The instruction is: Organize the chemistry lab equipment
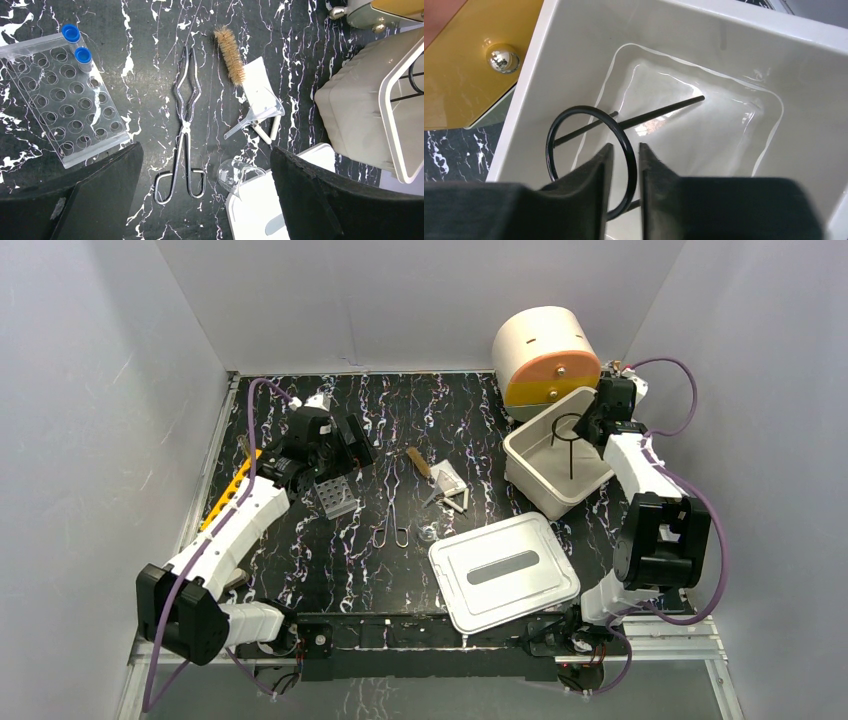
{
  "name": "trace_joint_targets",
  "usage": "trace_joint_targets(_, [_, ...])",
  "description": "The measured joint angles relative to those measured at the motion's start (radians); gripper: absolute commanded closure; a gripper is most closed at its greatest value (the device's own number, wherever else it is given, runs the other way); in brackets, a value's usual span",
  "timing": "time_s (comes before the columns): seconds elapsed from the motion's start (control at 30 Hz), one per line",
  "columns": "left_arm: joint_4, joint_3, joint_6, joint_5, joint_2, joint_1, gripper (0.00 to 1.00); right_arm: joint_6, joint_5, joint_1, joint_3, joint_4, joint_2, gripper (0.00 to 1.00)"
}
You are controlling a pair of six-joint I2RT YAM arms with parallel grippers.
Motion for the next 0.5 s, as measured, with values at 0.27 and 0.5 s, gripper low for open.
trace_joint_targets(0.27, [-0.012,0.033,0.031,-0.002,0.025,0.000,0.02,0.010,0.045,0.000,0.018,-0.023,0.000,0.29])
trace_joint_targets(0.5, [-0.020,0.039,0.044,-0.001,0.025,0.000,0.02,-0.002,0.125,0.000,0.074,-0.101,-0.044,0.26])
